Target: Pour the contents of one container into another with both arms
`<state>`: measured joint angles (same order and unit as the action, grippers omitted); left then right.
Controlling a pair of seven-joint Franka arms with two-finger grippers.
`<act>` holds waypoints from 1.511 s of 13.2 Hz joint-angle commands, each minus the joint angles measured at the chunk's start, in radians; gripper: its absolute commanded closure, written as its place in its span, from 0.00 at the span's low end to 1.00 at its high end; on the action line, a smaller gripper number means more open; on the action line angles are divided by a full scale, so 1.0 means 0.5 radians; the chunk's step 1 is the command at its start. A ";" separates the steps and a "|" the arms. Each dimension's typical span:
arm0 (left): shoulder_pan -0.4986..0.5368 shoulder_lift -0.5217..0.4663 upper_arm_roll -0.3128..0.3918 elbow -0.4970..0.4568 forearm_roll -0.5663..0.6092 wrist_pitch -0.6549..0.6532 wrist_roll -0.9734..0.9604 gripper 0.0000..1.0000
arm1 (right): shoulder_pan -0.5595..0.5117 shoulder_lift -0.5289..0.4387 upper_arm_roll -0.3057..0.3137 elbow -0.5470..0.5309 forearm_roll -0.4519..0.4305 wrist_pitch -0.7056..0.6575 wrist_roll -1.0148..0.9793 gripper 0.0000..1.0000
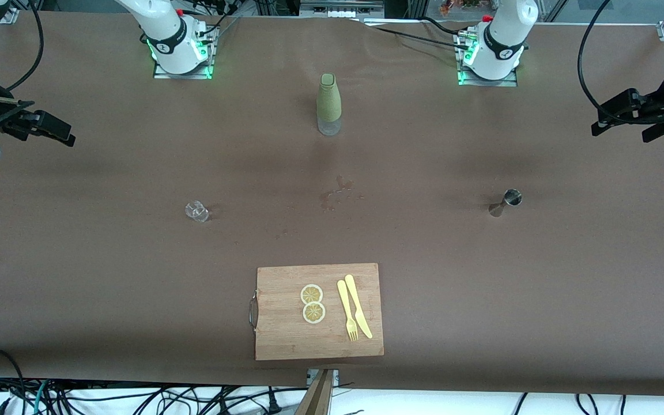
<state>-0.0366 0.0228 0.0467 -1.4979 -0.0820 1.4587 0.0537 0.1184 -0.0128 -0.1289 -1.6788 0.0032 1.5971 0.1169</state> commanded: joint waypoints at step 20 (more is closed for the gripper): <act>0.033 -0.055 0.029 -0.121 0.139 0.077 -0.135 0.00 | -0.022 0.047 -0.003 0.035 0.018 -0.148 -0.013 0.00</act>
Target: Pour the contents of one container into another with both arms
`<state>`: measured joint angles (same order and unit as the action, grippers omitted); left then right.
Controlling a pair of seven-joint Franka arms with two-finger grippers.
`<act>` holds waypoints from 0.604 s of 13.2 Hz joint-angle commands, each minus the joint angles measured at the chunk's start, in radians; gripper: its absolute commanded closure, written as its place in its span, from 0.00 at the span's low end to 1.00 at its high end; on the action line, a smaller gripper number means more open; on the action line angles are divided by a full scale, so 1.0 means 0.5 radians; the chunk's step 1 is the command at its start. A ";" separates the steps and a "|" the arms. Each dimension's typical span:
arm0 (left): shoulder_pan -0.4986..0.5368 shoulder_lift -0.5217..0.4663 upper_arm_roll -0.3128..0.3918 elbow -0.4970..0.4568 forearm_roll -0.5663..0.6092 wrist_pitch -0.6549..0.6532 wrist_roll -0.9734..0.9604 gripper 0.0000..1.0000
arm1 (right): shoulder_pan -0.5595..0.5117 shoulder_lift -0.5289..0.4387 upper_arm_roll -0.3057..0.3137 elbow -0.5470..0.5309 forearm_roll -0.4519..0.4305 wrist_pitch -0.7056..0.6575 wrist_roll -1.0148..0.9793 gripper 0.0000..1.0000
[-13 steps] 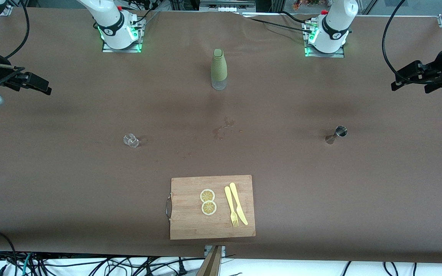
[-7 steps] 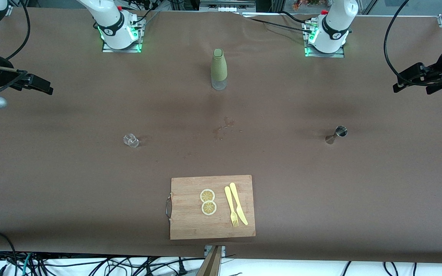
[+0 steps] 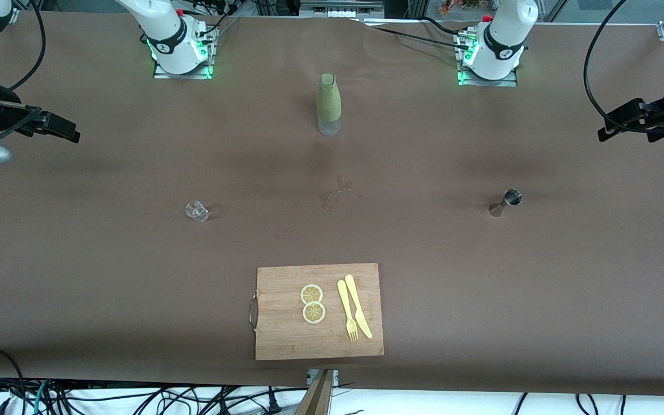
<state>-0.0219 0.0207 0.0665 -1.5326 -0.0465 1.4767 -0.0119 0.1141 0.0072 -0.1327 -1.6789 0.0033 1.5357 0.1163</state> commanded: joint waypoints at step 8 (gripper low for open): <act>0.004 -0.054 -0.010 -0.064 0.071 0.050 -0.004 0.00 | -0.050 0.038 -0.041 0.032 0.030 -0.034 -0.529 0.00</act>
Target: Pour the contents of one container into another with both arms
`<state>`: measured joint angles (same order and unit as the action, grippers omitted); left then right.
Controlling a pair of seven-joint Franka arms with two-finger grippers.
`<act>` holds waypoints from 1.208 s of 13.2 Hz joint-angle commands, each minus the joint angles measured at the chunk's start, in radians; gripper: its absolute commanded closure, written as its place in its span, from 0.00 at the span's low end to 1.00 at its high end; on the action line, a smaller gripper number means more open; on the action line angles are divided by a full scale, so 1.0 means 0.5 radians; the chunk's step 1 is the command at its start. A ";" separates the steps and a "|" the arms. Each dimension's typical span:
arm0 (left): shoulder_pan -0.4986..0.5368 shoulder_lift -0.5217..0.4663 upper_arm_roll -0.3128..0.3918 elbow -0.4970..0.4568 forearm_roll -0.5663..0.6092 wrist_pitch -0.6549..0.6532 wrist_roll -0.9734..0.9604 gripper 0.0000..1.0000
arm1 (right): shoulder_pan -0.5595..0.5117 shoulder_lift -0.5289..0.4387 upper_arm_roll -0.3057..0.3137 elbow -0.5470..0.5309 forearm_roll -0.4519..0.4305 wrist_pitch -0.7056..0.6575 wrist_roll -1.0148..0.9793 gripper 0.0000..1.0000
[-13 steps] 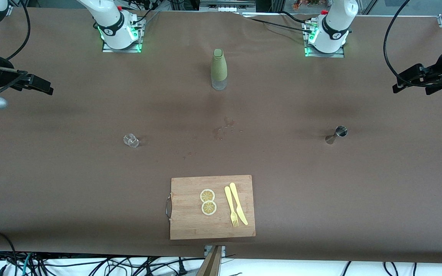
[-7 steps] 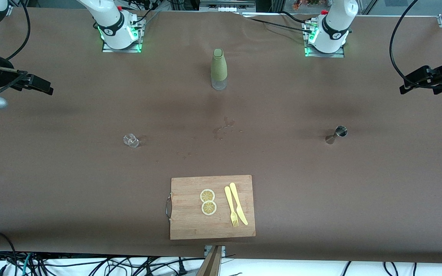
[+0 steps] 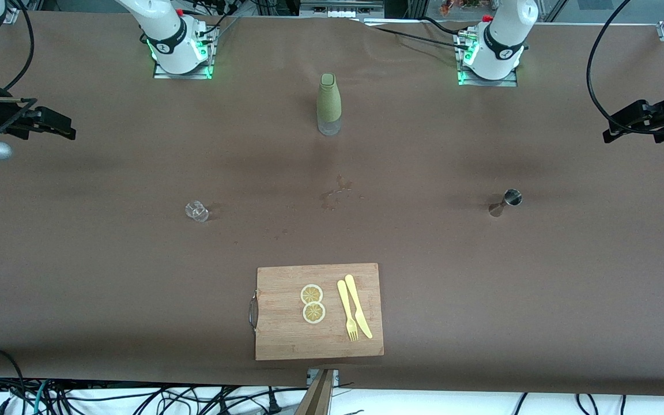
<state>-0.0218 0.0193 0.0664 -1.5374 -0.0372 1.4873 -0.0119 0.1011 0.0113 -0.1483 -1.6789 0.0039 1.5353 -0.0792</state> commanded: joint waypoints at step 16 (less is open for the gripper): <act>0.007 -0.057 -0.007 -0.331 0.105 0.287 -0.007 0.00 | -0.411 0.603 -0.130 0.035 0.973 -0.177 -2.295 0.00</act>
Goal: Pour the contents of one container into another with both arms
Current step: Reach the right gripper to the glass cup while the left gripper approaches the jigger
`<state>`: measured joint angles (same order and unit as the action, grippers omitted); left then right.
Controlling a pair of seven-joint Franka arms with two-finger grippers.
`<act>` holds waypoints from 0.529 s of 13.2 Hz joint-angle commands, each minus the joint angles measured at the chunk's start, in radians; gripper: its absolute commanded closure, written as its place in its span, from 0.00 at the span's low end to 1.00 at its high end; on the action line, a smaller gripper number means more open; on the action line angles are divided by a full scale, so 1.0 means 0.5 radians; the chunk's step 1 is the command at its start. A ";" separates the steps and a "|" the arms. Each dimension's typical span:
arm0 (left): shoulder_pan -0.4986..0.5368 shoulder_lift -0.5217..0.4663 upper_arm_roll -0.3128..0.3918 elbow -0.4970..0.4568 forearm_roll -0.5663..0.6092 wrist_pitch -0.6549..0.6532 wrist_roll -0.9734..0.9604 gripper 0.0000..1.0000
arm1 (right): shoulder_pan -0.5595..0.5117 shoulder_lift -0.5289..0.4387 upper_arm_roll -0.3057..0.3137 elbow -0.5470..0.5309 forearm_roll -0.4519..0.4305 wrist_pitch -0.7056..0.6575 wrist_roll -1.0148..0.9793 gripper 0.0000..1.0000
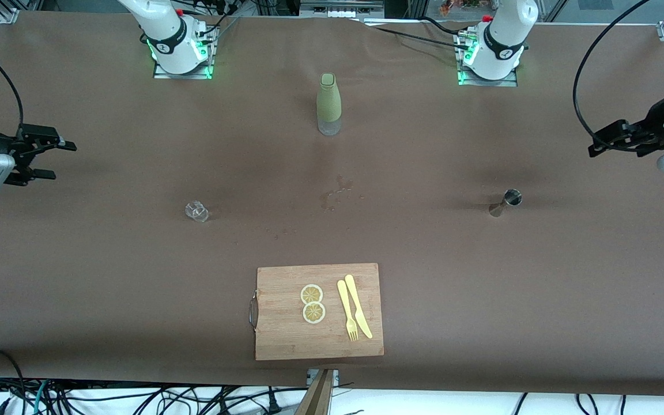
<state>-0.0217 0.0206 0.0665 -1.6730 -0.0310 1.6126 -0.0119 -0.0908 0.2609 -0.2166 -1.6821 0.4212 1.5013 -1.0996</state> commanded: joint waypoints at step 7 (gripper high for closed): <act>0.007 0.005 -0.013 0.017 0.108 0.012 -0.007 0.00 | -0.128 0.655 0.010 0.045 0.593 -0.297 -1.480 0.00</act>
<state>-0.0216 0.0211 0.0653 -1.6782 0.0009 1.6157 -0.0119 -0.1436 0.5190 -0.2167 -1.6866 0.6723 1.3771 -1.6846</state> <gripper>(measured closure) 0.000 0.000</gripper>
